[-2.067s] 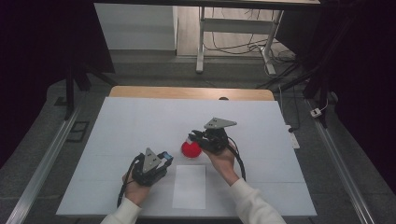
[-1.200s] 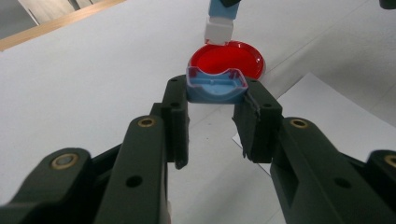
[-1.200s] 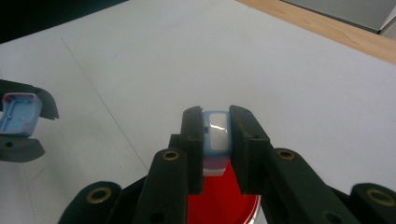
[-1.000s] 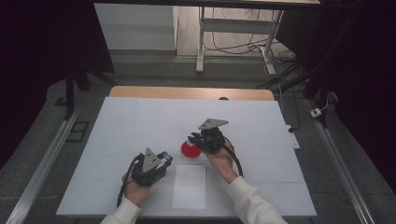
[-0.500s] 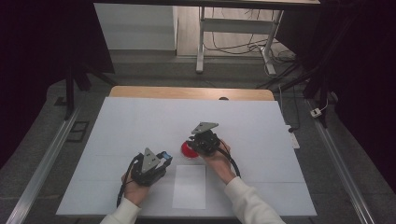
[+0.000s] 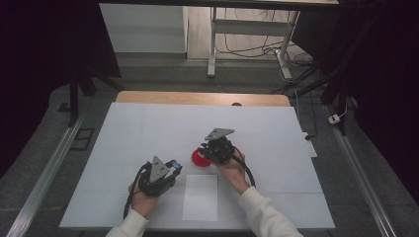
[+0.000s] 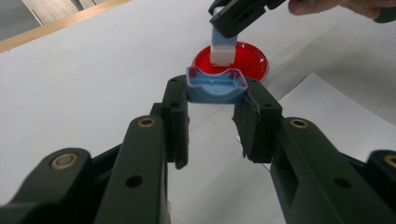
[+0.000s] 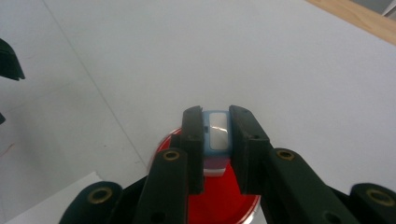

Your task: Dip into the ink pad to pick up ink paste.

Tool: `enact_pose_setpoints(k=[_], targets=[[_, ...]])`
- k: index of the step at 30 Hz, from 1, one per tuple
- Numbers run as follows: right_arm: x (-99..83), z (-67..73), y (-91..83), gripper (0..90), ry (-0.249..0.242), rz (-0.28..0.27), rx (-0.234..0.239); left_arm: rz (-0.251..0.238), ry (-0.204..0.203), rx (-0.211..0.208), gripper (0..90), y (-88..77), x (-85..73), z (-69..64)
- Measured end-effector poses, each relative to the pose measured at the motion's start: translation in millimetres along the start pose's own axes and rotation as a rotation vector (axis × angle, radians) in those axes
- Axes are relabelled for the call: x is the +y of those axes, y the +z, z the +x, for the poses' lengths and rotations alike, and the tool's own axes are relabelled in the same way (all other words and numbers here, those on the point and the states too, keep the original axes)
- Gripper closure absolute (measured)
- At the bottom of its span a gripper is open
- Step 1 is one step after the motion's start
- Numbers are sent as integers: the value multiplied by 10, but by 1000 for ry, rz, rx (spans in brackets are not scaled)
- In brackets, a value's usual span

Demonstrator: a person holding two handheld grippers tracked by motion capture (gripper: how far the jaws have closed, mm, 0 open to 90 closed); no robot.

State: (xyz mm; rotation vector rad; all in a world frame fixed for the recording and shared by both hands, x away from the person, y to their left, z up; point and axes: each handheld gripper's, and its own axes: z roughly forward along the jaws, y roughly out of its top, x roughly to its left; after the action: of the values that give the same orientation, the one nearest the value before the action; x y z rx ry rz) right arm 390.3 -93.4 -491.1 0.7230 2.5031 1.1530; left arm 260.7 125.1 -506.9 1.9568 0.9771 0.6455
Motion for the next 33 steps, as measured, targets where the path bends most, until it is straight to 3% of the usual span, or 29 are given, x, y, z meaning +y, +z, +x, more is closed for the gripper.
enact_pose_setpoints(k=[6,12,22,33], targets=[[4,-40,-65,753,23,-46,-1,-1,1,1,659,-8,0,8],[20,-34,-97,753,13,-61,2,3,-2,0,659,-3,-1,11],[38,12,-94,754,-21,-49,6,4,-2,0,659,-3,-1,13],[28,20,-50,753,-24,-23,12,7,-2,-2,659,-3,-2,12]])
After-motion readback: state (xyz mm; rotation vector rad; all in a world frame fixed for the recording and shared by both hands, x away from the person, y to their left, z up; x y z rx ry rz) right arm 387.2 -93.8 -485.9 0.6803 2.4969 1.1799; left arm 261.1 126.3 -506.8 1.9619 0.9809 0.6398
